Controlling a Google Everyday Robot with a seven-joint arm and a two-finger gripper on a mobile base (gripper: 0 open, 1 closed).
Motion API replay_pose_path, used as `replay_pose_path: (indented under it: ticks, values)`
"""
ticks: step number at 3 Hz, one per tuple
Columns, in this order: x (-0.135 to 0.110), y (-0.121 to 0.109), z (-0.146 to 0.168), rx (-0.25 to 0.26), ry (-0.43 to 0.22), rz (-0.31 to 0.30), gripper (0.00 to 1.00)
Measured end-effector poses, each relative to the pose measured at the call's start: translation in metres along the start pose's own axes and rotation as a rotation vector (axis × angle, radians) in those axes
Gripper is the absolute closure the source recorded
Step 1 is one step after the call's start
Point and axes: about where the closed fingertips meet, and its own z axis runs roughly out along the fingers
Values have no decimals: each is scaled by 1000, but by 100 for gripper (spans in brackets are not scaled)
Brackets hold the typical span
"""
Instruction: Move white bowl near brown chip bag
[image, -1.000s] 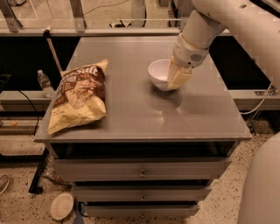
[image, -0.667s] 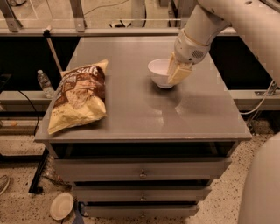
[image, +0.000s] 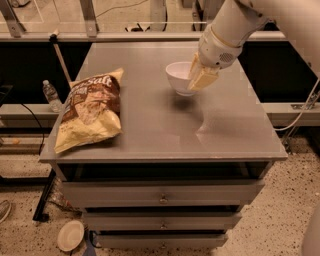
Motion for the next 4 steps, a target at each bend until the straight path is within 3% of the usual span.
replay_pose_path:
  ticks: [1,3,4]
  values:
    - [-16,5,5,1,-37,-58,100]
    - [-116,30,12,29,-236,-360,100]
    - [-152,48,38,-32,-256,-473,100]
